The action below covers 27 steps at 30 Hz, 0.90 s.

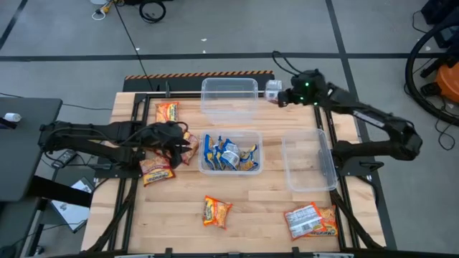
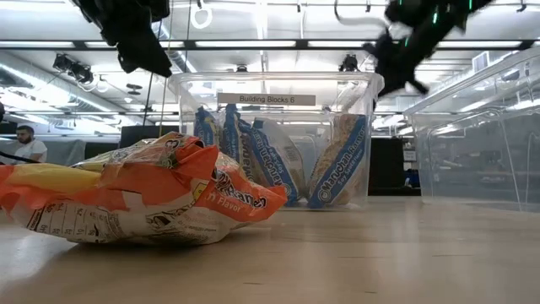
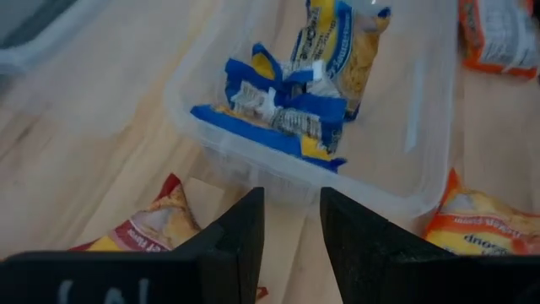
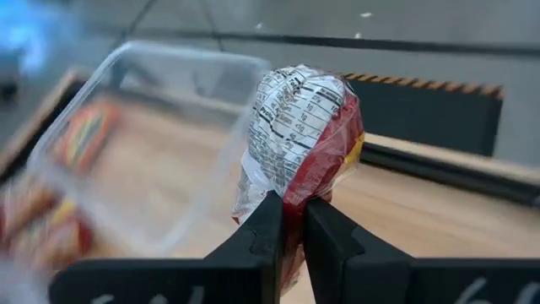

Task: Sort Maruchan noodles
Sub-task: Put the red noodle pack into the bottom right transparent bin

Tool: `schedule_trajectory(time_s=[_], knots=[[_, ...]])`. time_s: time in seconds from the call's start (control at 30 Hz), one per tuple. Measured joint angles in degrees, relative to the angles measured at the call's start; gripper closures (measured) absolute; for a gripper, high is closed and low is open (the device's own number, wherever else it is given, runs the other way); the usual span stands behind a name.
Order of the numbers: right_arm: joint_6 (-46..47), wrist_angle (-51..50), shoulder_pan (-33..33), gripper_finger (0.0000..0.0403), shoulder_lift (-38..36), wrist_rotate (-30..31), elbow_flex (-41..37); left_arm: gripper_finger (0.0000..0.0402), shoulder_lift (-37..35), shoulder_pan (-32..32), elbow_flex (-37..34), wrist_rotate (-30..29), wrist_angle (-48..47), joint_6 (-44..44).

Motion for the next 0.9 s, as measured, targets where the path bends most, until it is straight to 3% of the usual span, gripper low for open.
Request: schedule_trajectory(time_s=[0.17,0.3,0.4,0.5,0.6,0.77,0.9], knots=[[-9.77,-25.18,8.68,0.0362,-0.82,0.57,16.56,0.0278,-2.37,0.01,0.00,-0.39,0.03,0.10],[-11.41,-42.32,18.99,0.0363,0.52,0.58,28.06,0.0278,-3.57,0.05,0.02,-1.78,0.24,1.56],[-11.40,-53.45,26.84,0.0363,1.61,0.63,32.51,0.0278,-3.89,0.05,0.02,-3.49,0.35,2.88],[-10.42,-61.19,33.41,0.0363,2.01,0.18,32.40,0.0278,-3.82,0.05,0.02,-4.30,0.31,3.09],[-9.09,-61.83,38.01,0.0363,2.41,0.53,29.76,0.0278,-3.82,0.04,0.02,-4.39,0.31,3.11],[-14.32,-61.97,41.24,0.0363,4.32,1.86,23.28,0.0278,-4.36,-0.01,0.02,-3.94,-0.70,2.89],[-19.99,-61.95,41.93,0.0363,5.31,1.89,17.51,0.0278,-5.46,-0.01,0.02,-0.35,-1.34,-0.30]])
